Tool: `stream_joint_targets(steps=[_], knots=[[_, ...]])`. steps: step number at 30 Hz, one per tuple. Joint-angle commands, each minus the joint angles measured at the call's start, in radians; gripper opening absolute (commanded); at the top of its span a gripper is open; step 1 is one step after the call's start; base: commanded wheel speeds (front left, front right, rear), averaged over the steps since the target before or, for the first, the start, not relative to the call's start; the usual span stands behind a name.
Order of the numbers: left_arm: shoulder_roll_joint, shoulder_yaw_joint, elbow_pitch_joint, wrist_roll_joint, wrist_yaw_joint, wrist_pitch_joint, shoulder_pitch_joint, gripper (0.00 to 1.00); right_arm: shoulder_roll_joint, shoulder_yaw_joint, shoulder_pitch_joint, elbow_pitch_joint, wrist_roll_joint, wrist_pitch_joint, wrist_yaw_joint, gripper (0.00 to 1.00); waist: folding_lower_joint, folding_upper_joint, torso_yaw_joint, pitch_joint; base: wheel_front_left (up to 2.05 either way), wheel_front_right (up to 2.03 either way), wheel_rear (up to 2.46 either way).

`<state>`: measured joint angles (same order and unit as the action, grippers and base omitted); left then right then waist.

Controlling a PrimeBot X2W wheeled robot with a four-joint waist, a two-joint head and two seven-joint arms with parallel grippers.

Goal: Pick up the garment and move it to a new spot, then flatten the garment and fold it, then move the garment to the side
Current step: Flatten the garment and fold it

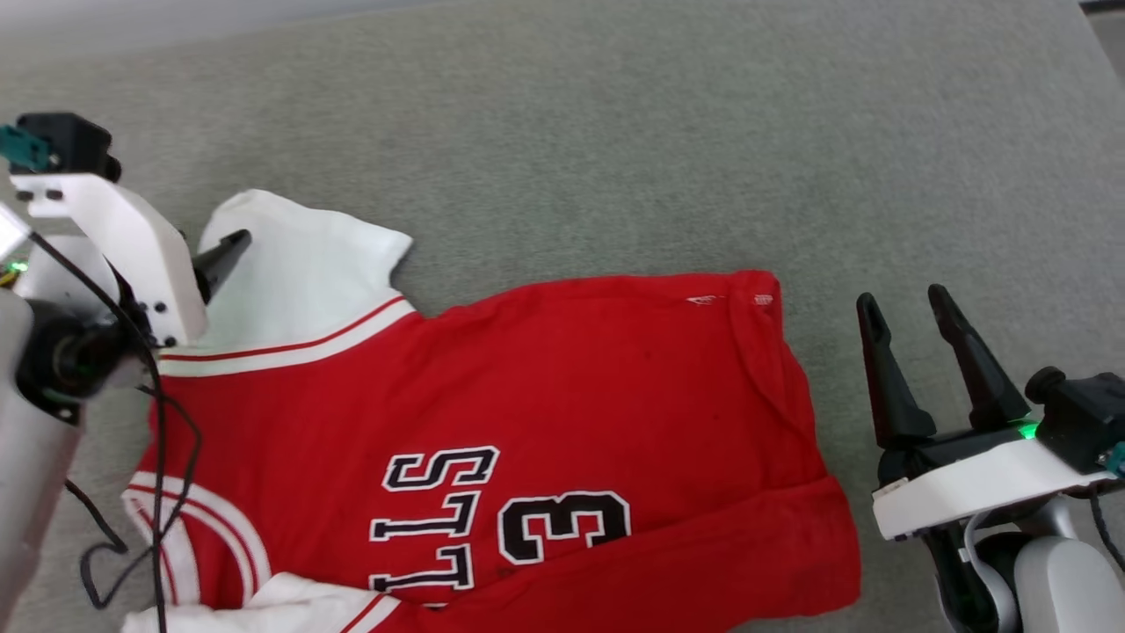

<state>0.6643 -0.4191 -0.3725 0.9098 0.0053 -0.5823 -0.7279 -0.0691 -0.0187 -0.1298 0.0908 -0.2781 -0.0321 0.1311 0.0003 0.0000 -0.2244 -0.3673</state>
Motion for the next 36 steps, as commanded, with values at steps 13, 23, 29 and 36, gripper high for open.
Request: stream_joint_targets(steps=[13,23,29,36], knots=[[0.02,-0.073,-0.153,0.044,0.029,-0.305,-0.063,0.08,0.016,-0.032,-0.054,-0.124,-0.076,-0.058,-0.001,1.0,-0.0003,0.0,-0.127,-0.103,0.0,0.0,0.0],[-0.006,-0.073,-0.124,-0.004,0.039,-0.212,-0.115,0.0,-0.064,-0.061,-0.147,-0.196,-0.205,0.143,-0.001,1.0,-0.0003,0.0,-0.088,-0.057,0.0,0.0,0.0],[-0.066,-0.086,-0.076,-0.036,0.048,-0.123,-0.134,0.0,-0.173,-0.096,-0.232,-0.212,-0.271,0.397,-0.001,1.0,-0.0003,0.0,-0.002,-0.006,0.0,0.0,0.0],[-0.11,-0.103,0.007,-0.043,0.043,-0.066,-0.113,0.0,-0.259,-0.153,-0.311,-0.178,-0.292,0.593,-0.001,1.0,-0.0003,0.0,0.1,-0.001,0.0,0.0,0.0]])
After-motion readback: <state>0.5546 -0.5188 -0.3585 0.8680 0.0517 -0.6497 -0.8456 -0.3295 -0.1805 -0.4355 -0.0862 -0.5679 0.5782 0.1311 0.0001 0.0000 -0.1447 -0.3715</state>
